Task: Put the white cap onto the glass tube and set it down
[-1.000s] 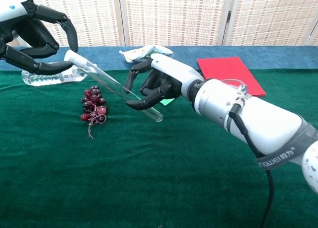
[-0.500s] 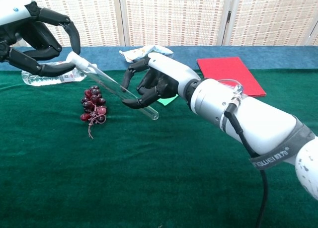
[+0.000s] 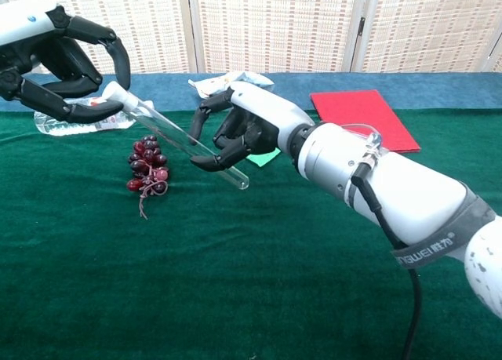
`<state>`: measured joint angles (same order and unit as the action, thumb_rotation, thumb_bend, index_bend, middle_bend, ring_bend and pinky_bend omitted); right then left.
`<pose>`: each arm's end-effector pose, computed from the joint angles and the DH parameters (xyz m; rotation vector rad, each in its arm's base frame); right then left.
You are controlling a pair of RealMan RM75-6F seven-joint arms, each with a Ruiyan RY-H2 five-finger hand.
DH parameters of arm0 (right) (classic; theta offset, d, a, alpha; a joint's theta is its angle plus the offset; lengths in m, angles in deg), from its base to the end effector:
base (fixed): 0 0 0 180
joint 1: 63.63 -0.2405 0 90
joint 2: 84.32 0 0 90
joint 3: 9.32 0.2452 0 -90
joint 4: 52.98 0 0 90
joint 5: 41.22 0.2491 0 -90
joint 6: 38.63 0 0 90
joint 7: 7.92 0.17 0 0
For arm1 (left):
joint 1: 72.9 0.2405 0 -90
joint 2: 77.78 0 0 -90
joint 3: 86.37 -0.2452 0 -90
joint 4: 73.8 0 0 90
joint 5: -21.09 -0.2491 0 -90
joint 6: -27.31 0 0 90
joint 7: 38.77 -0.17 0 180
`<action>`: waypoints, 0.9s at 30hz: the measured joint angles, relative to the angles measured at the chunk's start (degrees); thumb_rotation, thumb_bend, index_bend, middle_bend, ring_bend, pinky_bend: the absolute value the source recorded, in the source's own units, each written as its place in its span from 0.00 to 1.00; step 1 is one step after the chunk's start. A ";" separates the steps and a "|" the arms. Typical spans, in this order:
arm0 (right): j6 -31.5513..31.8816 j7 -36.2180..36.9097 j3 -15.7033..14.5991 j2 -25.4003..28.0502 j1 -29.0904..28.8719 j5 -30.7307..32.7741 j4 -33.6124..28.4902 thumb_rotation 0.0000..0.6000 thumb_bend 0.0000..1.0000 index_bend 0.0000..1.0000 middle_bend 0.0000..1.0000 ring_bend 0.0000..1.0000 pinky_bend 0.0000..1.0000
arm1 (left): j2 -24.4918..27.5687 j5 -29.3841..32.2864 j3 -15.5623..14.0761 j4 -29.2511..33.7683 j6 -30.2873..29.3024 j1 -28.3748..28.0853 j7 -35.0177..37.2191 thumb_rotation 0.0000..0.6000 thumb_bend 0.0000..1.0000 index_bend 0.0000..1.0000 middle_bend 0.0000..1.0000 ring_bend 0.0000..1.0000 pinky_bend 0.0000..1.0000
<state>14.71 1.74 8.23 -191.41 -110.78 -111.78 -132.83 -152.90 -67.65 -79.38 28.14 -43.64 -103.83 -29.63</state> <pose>-0.0077 -0.3381 -0.1330 1.7670 -1.5614 1.4964 -0.1143 0.2967 0.0205 -1.7516 -1.1310 -1.5035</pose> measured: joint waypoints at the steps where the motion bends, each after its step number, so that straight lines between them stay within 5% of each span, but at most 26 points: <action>1: -0.02 -0.06 -0.01 0.02 -0.01 0.03 0.02 1.00 0.78 0.86 1.00 1.00 1.00 | 0.06 0.01 -0.05 -0.01 0.11 -0.02 -0.01 1.00 0.45 0.60 1.00 0.94 0.93; 6: -0.14 -0.58 -0.25 0.28 0.13 0.34 0.16 1.00 0.78 0.86 1.00 1.00 1.00 | 0.78 0.25 -0.28 0.23 0.70 -0.10 -0.05 1.00 0.44 0.27 1.00 0.93 0.93; 10: -0.31 -1.60 -0.73 0.68 0.32 0.65 0.32 1.00 0.78 0.86 1.00 1.00 1.00 | 1.85 0.30 -0.72 0.52 1.51 -0.16 0.00 1.00 0.40 0.12 1.00 0.92 0.93; 15: -0.28 -4.85 -1.63 2.15 0.82 1.23 0.16 1.00 0.78 0.86 1.00 1.00 1.00 | 3.11 -0.04 -1.60 0.72 1.41 0.42 0.44 1.00 0.30 0.10 1.00 0.91 0.93; 27: -0.29 -12.51 -6.91 5.45 3.23 1.62 3.71 1.00 0.78 0.86 1.00 1.00 1.00 | 4.71 1.52 -2.43 -3.27 -2.96 4.55 2.38 1.00 0.30 0.09 1.00 0.89 0.93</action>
<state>14.42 -10.77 1.32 -185.97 -107.55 -110.15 -129.12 -148.19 -66.13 -81.81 24.86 -46.60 -99.28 -27.26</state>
